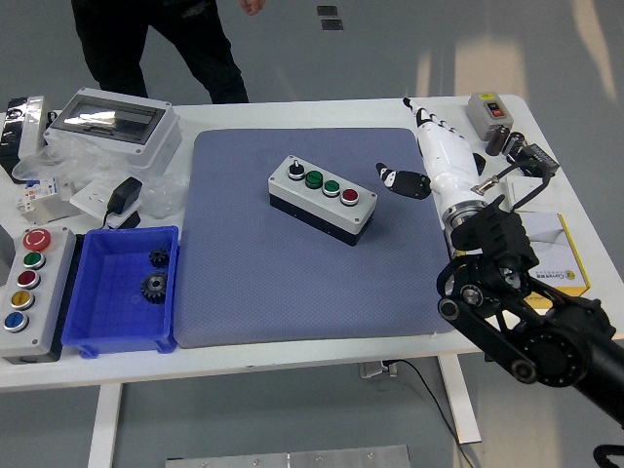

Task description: Pick up the button,place it on the desk,press the button,press the button

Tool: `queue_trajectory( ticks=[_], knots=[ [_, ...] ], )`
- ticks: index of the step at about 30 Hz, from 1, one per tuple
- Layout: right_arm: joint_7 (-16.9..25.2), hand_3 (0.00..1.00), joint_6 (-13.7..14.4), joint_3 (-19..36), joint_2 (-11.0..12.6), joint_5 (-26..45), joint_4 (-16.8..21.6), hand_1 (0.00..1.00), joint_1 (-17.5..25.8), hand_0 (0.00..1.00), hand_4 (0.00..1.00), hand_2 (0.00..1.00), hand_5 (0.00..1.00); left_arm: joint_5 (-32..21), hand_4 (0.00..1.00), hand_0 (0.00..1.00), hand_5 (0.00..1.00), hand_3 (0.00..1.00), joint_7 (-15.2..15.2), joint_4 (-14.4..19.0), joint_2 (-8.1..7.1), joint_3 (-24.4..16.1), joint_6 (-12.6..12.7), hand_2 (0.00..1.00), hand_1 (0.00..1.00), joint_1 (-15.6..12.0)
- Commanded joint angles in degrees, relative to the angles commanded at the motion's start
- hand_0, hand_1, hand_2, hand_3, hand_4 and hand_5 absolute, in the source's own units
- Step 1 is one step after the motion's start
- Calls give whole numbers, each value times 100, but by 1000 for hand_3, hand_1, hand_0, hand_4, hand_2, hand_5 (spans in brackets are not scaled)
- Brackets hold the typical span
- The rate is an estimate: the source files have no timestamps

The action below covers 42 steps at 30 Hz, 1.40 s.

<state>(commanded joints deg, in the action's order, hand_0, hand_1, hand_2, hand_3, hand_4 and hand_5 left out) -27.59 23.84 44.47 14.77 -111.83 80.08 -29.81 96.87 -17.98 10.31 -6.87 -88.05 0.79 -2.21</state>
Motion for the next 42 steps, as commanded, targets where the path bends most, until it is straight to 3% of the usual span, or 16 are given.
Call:
queue_trajectory(
  ticks=[6, 12, 24, 25, 36, 42],
  knots=[
    [154, 998, 157, -481, -67, 672, -157, 998, -232, 998, 846, 998, 208, 21, 640, 637, 164, 601, -17, 0, -7, -34, 4, 560, 611, 4],
    [171, 998, 124, -797, -171, 992, -502, 998, -525, 998, 831, 998, 207, 26, 640, 637, 165, 601, -18, 0, -14, -30, -10, 560, 611, 32],
    [333, 998, 202, -477, -54, 1009, -370, 998, -414, 998, 827, 998, 205, 12, 641, 637, 166, 601, 16, 0, -38, -14, -20, 560, 611, 79],
    [352, 998, 210, -461, -51, 1034, -368, 998, -398, 998, 857, 998, 247, 17, 642, 638, 165, 601, 22, 0, -48, -20, -20, 560, 611, 89],
    [776, 998, 469, -22, -90, 1335, -306, 998, -76, 998, 862, 998, 249, -22, 642, 637, 165, 601, 15, 0, -65, 0, -24, 560, 611, 105],
    [798, 998, 500, -2, -88, 1393, -375, 998, -72, 998, 866, 998, 252, -3, 642, 638, 164, 602, 23, 0, -98, -12, -32, 560, 611, 135]
  ],
)
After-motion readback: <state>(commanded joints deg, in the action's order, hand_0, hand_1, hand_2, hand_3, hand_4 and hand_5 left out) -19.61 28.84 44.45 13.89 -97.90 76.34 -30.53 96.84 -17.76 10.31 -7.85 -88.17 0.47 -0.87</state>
